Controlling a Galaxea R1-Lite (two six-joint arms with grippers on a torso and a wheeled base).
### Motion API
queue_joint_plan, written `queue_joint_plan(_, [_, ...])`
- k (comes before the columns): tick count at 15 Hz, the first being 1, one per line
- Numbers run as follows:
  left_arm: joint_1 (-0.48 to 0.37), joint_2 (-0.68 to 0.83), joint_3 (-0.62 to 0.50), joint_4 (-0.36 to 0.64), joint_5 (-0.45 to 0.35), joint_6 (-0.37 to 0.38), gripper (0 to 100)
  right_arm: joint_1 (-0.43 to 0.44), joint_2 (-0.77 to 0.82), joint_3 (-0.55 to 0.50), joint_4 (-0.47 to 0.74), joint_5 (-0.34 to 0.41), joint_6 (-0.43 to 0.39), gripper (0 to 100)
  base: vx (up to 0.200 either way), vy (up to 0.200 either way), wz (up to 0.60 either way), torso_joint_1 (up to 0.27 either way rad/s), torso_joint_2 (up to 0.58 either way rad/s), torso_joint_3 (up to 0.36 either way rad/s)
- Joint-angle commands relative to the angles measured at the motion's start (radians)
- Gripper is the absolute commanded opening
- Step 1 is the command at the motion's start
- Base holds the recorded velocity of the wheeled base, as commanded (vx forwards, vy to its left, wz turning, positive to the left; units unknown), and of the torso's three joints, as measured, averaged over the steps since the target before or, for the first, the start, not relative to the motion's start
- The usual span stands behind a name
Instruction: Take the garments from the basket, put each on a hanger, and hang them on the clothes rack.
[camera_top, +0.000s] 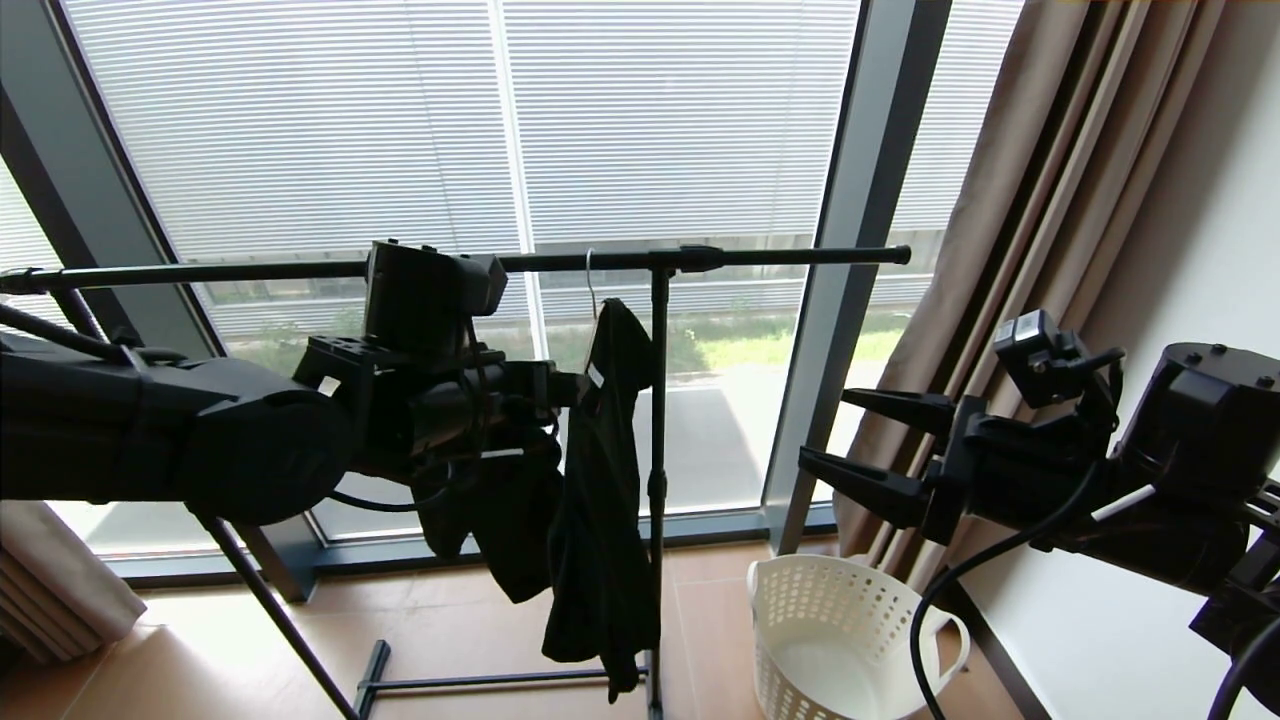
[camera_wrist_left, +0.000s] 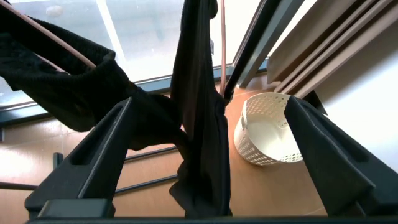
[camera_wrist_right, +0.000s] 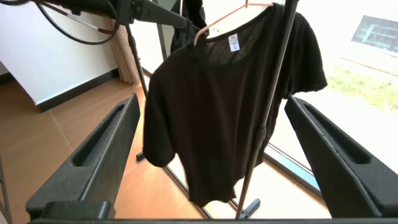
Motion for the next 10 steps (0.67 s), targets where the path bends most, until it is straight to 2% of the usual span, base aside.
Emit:
queue_joint_plan(1, [0.002, -0.170, 0.088, 0.046, 0.000, 0.012, 100, 0.000, -0.010, 0.005, 0.000, 0.000, 0.000, 100, 0.000, 0.000, 0.00, 0.000, 0.00, 0.000])
queue_joint_plan(3, [0.004, -0.292, 0.177, 0.077, -0.001, 0.042, 100, 0.000, -0.037, 0.011, 0.000, -0.001, -0.002, 100, 0.000, 0.000, 0.00, 0.000, 0.00, 0.000])
queue_joint_plan(4, [0.002, -0.379, 0.265, 0.089, -0.001, 0.048, 100, 0.000, -0.097, 0.025, 0.004, -0.007, -0.002, 100, 0.000, 0.000, 0.00, 0.000, 0.00, 0.000])
queue_joint_plan(5, [-0.001, -0.405, 0.297, 0.089, -0.001, 0.050, 100, 0.000, -0.120, 0.035, 0.004, -0.007, -0.002, 100, 0.000, 0.000, 0.00, 0.000, 0.00, 0.000])
queue_joint_plan(6, [0.001, -0.505, 0.400, 0.089, -0.001, 0.062, 100, 0.002, -0.188, 0.061, 0.007, -0.007, -0.002, 100, 0.000, 0.000, 0.00, 0.000, 0.00, 0.000])
queue_joint_plan(7, [0.001, -0.542, 0.441, 0.084, -0.001, 0.067, 100, 0.002, -0.220, 0.078, 0.017, -0.009, -0.002, 100, 0.000, 0.000, 0.00, 0.000, 0.00, 0.000])
queue_joint_plan(9, [0.008, -0.626, 0.536, 0.081, -0.001, 0.073, 100, 0.000, -0.329, 0.094, 0.103, -0.013, -0.019, 100, 0.000, 0.000, 0.00, 0.000, 0.00, 0.000])
queue_joint_plan(10, [0.008, -0.683, 0.599, 0.081, -0.003, 0.075, 100, 0.002, -0.416, 0.117, 0.206, -0.047, -0.035, 100, 0.000, 0.000, 0.00, 0.000, 0.00, 0.000])
